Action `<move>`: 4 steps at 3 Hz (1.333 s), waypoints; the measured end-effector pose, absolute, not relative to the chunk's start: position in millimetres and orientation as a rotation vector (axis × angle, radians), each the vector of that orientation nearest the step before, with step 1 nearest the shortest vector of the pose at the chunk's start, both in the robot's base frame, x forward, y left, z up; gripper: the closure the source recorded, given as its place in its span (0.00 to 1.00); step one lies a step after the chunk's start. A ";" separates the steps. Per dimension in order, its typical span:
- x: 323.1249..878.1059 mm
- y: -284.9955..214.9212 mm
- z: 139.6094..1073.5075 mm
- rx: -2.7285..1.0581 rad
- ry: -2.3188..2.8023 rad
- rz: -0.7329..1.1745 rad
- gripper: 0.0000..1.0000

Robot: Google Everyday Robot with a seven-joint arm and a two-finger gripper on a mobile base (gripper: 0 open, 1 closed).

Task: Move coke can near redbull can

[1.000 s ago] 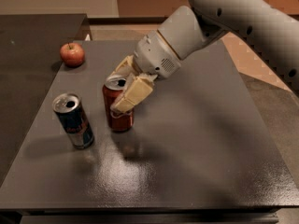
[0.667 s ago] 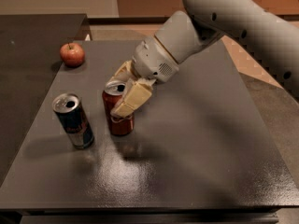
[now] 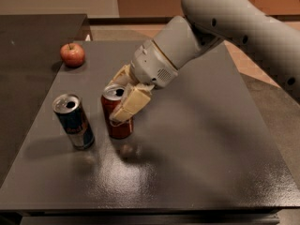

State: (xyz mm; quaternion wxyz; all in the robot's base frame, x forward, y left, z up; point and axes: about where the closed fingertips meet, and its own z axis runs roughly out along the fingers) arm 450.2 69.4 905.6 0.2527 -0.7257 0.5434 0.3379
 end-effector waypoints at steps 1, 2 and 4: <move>446.1 73.9 902.6 -1.979 1.470 0.914 0.36; 442.2 78.6 898.5 -1.986 1.466 0.922 0.13; 441.2 80.0 898.7 -1.989 1.463 0.921 0.00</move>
Offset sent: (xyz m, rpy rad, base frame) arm -0.0105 0.0113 -0.0124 0.0003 0.0050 0.0163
